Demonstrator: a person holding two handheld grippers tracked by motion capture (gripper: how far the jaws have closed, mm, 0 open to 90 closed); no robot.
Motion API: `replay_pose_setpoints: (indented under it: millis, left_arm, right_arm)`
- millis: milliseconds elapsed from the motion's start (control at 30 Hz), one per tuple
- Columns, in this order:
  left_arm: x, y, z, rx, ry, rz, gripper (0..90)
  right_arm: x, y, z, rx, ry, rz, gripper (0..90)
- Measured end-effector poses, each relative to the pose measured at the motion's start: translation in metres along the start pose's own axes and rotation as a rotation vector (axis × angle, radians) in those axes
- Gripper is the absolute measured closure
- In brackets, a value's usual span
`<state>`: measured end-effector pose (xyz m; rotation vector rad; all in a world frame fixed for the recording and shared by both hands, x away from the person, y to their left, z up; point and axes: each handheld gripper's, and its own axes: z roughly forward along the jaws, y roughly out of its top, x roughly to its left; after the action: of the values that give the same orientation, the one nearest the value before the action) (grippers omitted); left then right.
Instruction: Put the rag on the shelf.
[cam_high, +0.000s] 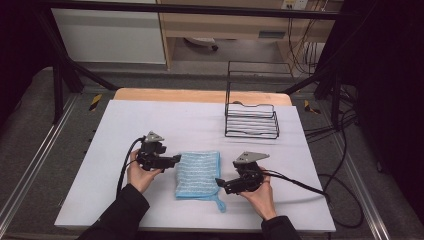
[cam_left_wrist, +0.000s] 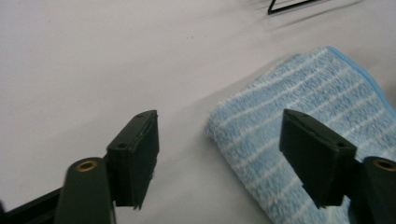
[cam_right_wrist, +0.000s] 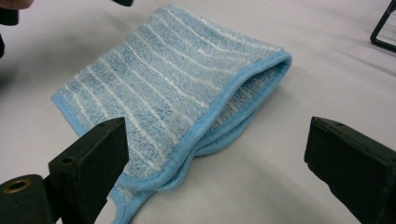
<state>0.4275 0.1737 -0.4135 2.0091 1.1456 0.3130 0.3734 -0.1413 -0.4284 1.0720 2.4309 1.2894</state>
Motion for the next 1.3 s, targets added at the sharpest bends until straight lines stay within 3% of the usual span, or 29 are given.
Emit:
replay_pose_setpoints:
  millis: [200,400,600,933,1067,1167,1300]
  left_arm:
    - [0.005,0.000,0.020,0.051,0.005,-0.035,47.5]
    - [0.004,-0.005,0.028,0.091,0.000,-0.041,62.4]
    - [0.001,-0.008,0.033,0.101,-0.005,-0.046,68.9]
    - [-0.003,-0.011,0.035,0.102,-0.001,-0.030,76.4]
    - [-0.003,-0.012,0.036,0.096,-0.001,-0.024,77.3]
    - [-0.003,-0.012,0.036,0.092,0.000,-0.017,77.5]
    - [-0.003,-0.012,0.036,0.092,-0.005,-0.011,77.5]
  right_arm:
    - [0.000,0.000,0.001,0.006,-0.006,-0.001,6.8]
    - [-0.002,0.000,0.002,0.007,-0.005,-0.005,8.4]
    - [-0.003,0.002,0.002,0.002,-0.003,0.001,10.0]
    - [-0.016,0.016,0.004,-0.063,-0.017,0.051,16.5]
    - [-0.026,0.024,0.013,-0.090,-0.029,0.076,20.7]
    - [-0.031,0.032,0.025,-0.071,-0.049,0.083,25.2]
    - [-0.035,0.040,0.043,-0.060,-0.030,0.111,33.1]
